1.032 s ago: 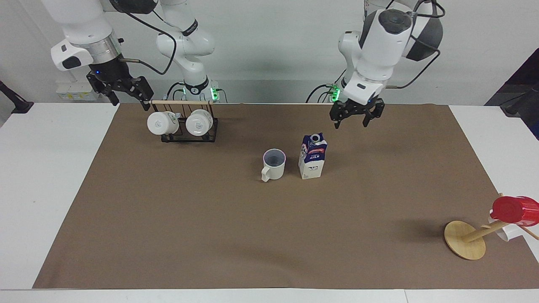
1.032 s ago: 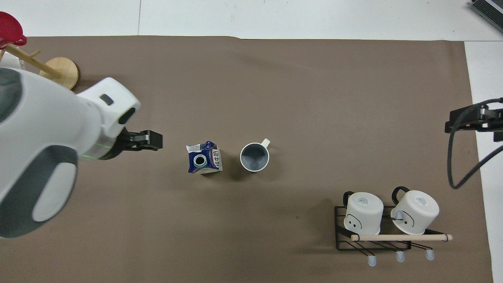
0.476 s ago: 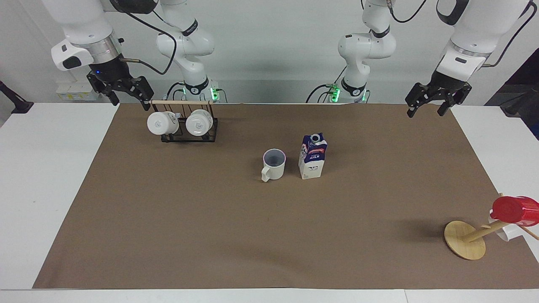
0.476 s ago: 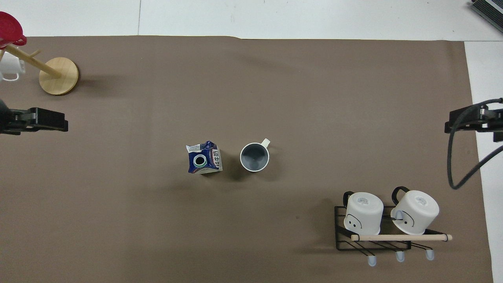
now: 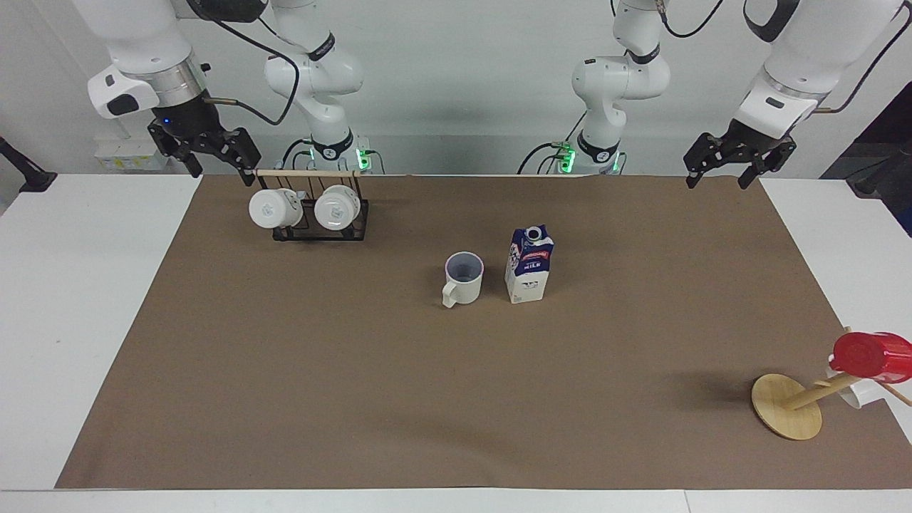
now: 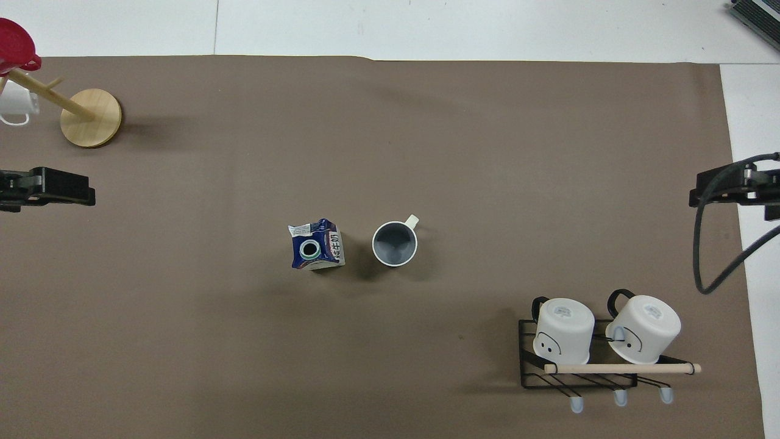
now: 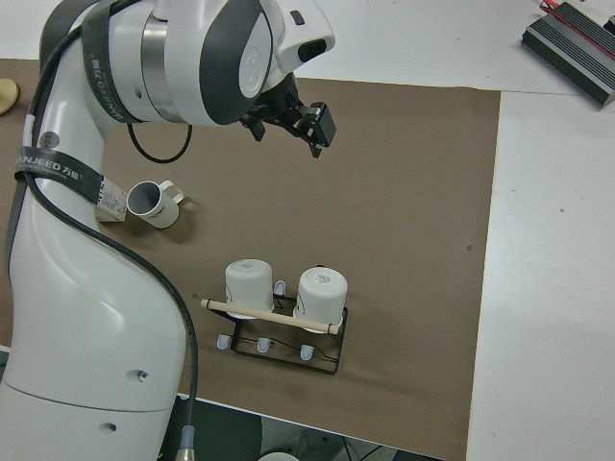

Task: Place cup and milk on table

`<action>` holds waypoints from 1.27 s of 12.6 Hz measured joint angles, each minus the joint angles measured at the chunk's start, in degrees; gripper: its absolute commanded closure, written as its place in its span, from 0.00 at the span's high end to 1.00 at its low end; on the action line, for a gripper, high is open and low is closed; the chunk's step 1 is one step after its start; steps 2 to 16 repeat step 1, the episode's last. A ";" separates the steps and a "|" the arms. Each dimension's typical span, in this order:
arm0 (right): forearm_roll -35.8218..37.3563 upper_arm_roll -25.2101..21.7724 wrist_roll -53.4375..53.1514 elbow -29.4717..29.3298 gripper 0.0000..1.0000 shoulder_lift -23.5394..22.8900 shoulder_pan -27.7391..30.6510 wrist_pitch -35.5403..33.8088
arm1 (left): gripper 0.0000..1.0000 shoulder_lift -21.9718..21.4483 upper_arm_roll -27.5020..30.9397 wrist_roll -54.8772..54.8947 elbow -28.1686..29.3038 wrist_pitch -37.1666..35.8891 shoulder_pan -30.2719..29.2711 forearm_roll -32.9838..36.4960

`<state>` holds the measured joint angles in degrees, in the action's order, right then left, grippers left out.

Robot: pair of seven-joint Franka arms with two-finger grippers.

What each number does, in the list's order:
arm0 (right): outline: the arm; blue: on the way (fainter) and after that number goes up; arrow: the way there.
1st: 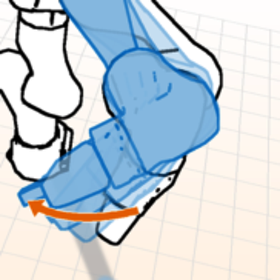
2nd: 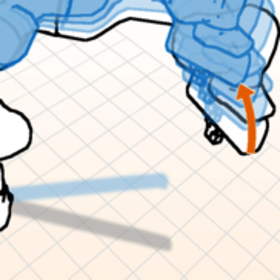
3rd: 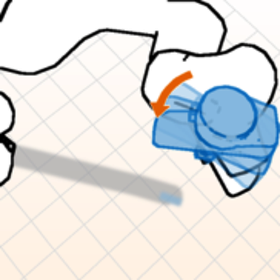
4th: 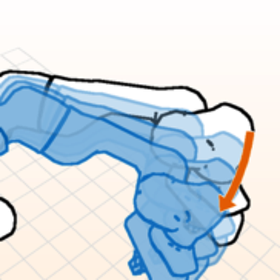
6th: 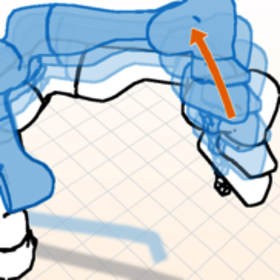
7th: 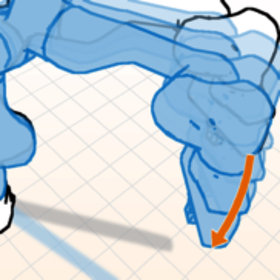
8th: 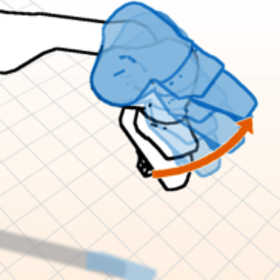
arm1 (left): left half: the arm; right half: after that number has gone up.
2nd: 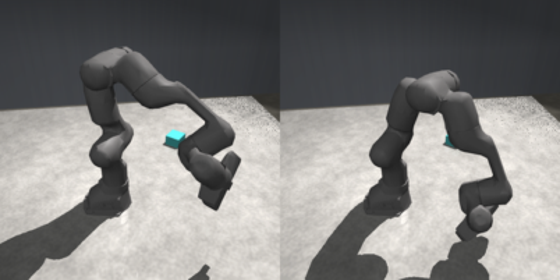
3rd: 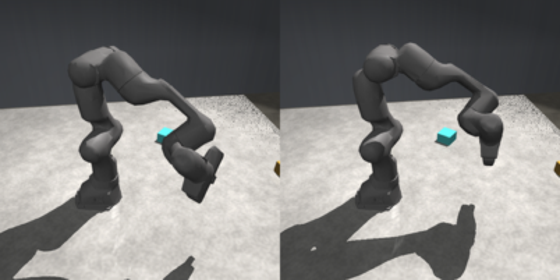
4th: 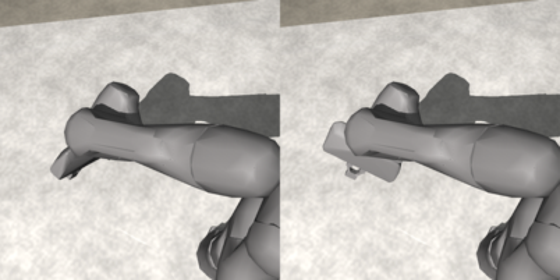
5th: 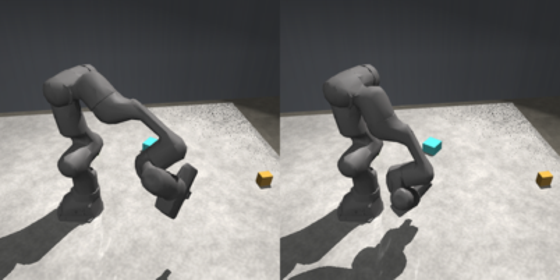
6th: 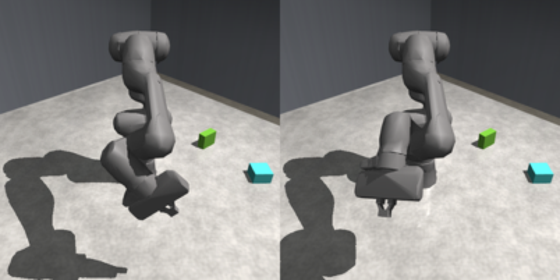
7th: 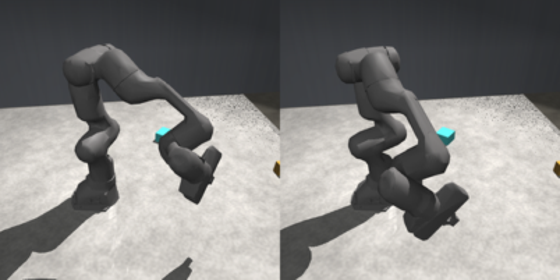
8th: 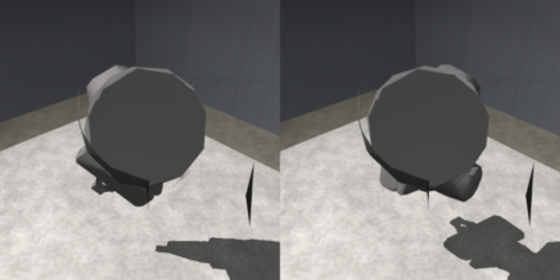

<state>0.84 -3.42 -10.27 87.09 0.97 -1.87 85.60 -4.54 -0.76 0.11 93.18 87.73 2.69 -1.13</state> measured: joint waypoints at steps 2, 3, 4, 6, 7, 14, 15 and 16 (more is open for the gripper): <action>0.00 0.00 0.00 0.02 1.00 0.00 0.00 0.00 | 1.00 -0.22 -0.04 0.02 -0.04 -0.13 0.00 0.00; 0.00 0.00 0.00 0.02 1.00 0.00 0.00 0.00 | 1.00 -0.22 -0.04 0.02 -0.04 -0.13 0.00 0.00; 0.00 0.00 0.00 0.02 1.00 0.00 0.00 0.00 | 1.00 -0.22 -0.04 0.02 -0.04 -0.13 0.00 0.00; 0.00 0.00 0.00 0.02 1.00 0.00 0.00 0.00 | 1.00 -0.22 -0.04 0.02 -0.04 -0.13 0.00 0.00; 0.00 0.00 0.00 0.02 1.00 0.00 0.00 0.00 | 1.00 -0.22 -0.04 0.02 -0.04 -0.13 0.00 0.00; 0.00 0.00 0.00 0.02 1.00 0.00 0.00 0.00 | 1.00 -0.22 -0.04 0.02 -0.04 -0.13 0.00 0.00; 0.00 0.00 0.00 0.02 1.00 0.00 0.00 0.00 | 1.00 -0.22 -0.04 0.02 -0.04 -0.13 0.00 0.00; 0.00 0.00 0.00 0.02 1.00 0.00 0.00 0.00 | 1.00 -0.22 -0.04 0.02 -0.04 -0.13 0.00 0.00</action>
